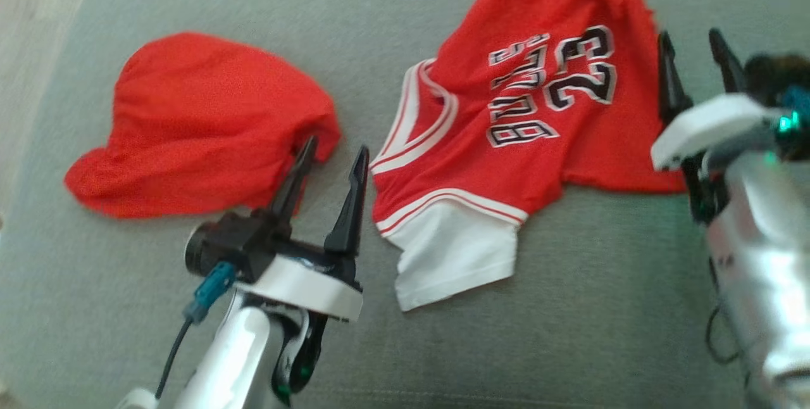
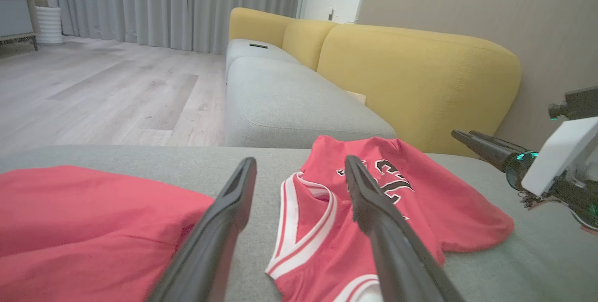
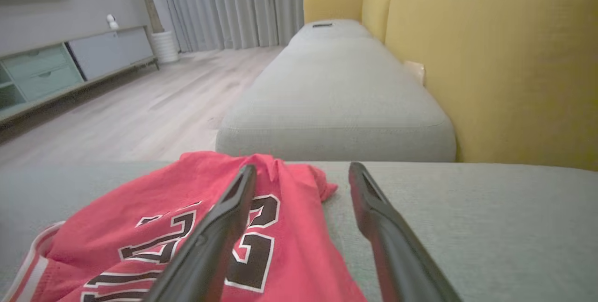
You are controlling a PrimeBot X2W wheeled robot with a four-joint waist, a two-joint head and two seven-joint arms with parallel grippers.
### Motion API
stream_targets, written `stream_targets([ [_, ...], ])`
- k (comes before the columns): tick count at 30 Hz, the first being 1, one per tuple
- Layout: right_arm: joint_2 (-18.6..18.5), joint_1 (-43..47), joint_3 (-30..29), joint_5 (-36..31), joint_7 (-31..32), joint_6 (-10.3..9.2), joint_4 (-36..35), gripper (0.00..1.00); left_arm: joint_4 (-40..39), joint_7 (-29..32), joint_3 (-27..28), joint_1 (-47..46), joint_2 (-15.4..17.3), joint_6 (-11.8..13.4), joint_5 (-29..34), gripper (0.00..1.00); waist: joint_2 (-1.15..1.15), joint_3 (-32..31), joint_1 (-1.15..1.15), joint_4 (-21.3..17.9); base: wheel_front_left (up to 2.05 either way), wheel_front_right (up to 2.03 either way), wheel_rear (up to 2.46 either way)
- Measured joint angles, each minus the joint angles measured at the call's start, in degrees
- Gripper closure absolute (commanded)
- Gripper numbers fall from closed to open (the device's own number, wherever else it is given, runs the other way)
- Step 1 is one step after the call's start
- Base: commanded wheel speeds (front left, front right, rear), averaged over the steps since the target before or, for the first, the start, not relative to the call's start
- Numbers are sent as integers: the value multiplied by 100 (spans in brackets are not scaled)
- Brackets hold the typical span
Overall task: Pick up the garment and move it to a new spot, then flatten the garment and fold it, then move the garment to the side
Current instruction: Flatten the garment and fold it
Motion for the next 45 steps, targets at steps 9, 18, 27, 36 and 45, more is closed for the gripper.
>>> stream_targets([
  [9, 580, 2552, -639, 15, -3, 1, -2709, 0, 202, 0, 69, 459, 4, 25, -155, 0, 0, -375, 0, -569, 0, 0, 0],
  [18, 820, 3648, -844, -37, -12, 1, -3729, 0, 449, 0, 42, 716, 8, 41, -205, 0, 0, -612, 0, -870, 0, 0, 0],
  [27, 836, 3654, -883, -27, -18, 0, -3783, 0, 1296, 1, -474, 726, 12, -8, -435, 0, 0, -700, 1, -844, 0, 0, 0],
  [36, 837, 3742, -926, 33, -18, 0, -3763, 0, 1750, 427, -779, 732, 14, -10, -680, 0, 0, -746, 1, -766, 0, 0, 0],
  [45, 842, 3772, -889, 75, -18, 0, -3704, 0, 2015, 933, -868, 728, 68, 205, -637, 0, 0, -738, 1, -827, 0, 0, 0],
])
